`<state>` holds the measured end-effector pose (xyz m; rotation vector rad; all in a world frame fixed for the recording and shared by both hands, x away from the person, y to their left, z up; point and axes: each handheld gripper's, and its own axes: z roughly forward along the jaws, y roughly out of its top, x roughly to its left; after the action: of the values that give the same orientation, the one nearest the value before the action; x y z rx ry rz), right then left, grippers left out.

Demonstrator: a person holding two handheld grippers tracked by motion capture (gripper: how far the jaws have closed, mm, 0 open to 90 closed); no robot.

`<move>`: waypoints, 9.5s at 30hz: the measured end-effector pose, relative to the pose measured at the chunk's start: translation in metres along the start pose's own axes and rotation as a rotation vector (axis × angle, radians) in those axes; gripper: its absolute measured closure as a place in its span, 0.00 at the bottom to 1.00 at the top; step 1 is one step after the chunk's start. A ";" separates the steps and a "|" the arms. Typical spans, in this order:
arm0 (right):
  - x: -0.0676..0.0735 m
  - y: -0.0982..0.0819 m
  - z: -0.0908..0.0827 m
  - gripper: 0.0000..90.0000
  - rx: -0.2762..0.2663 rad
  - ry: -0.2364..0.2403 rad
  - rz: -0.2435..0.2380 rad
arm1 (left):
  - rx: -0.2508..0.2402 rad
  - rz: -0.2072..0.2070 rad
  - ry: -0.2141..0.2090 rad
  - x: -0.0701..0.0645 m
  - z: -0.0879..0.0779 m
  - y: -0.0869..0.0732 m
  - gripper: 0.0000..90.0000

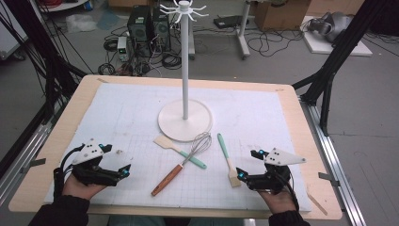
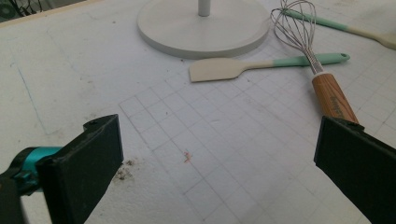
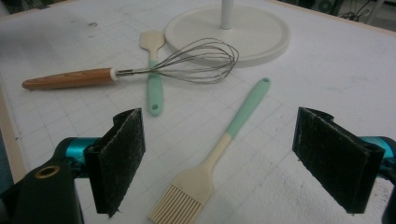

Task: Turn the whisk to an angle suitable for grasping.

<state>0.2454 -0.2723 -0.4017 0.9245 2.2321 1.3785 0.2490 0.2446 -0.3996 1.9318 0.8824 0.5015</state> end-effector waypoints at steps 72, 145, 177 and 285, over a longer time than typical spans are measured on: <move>0.006 0.002 0.000 0.18 0.011 0.002 -0.022 | 0.053 0.104 -0.195 -0.062 0.053 0.016 0.13; 0.007 0.002 0.000 0.18 0.009 0.009 -0.025 | 0.245 0.156 -0.263 -0.092 0.099 0.008 0.67; 0.008 0.002 0.000 0.18 0.006 0.016 -0.034 | 0.239 0.132 -0.176 -0.085 0.092 0.012 0.78; 0.012 0.008 0.007 0.18 0.023 0.055 -0.059 | 0.152 0.164 -0.189 -0.083 0.076 0.022 0.78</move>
<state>0.2436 -0.2571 -0.3977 0.8304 2.3010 1.3709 0.2519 0.1312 -0.4172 2.1624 0.6605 0.3476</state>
